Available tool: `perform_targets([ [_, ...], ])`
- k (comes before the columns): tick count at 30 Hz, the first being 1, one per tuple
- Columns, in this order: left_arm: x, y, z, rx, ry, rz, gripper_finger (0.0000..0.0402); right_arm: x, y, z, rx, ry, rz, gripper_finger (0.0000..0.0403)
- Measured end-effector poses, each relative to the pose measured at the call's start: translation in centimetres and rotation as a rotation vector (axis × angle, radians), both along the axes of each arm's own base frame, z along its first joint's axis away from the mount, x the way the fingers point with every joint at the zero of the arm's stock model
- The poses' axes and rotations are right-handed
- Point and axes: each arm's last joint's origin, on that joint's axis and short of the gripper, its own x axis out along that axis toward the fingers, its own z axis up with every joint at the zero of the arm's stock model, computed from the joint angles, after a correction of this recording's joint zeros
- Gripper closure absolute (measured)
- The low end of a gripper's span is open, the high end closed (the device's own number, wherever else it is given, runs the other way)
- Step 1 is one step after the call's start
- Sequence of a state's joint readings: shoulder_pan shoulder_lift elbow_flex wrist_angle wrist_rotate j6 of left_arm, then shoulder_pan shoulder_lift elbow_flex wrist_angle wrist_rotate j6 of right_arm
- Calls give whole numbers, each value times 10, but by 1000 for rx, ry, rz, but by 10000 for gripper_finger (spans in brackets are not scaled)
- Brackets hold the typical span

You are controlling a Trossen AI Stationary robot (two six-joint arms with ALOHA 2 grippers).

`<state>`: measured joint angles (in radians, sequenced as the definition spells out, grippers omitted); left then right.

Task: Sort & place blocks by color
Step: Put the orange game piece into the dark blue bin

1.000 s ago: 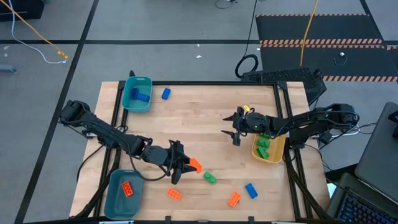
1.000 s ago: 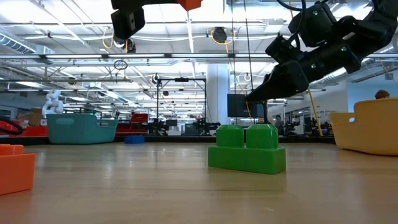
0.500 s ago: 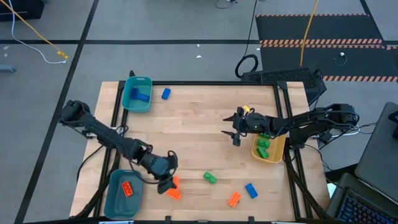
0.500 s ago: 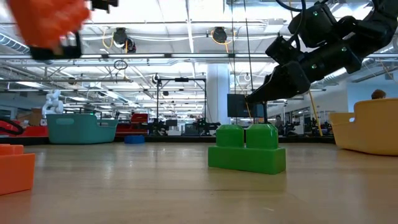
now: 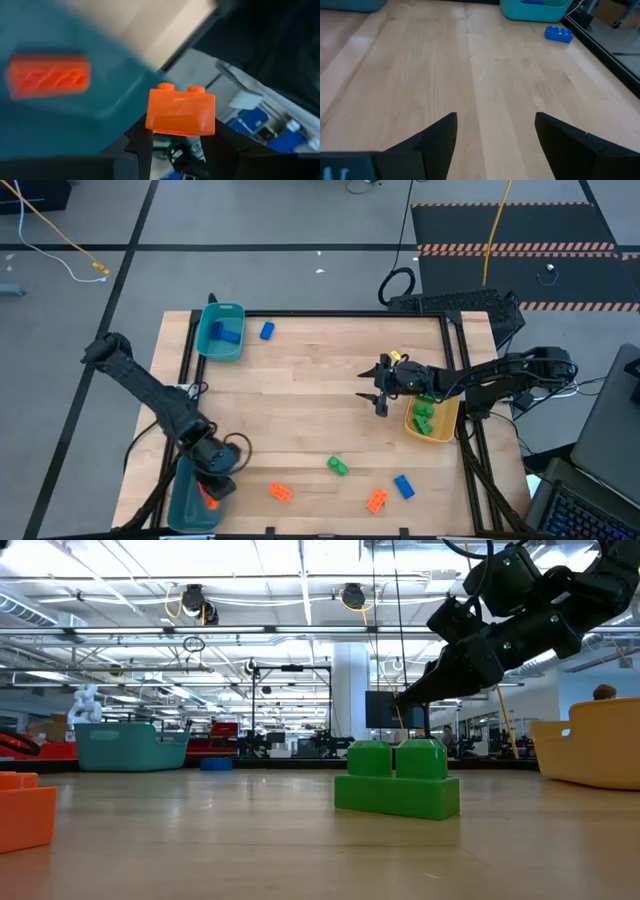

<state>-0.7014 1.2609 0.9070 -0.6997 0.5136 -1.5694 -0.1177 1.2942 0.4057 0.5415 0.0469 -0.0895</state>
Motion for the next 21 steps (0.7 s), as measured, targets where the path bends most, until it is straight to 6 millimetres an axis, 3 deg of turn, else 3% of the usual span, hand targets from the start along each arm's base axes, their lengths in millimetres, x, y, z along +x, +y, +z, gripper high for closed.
perform_targets([
  [5,-30,6,2,118,255,96,266,0,0,0,0,0,0,140],
  [8,-40,7,0,169,395,151,240,0,0,0,0,0,0,140],
  [14,-37,5,1,144,389,178,197,0,0,0,0,0,0,140],
  [21,-33,2,3,108,355,189,205,0,0,0,7,-2,-3,140],
])
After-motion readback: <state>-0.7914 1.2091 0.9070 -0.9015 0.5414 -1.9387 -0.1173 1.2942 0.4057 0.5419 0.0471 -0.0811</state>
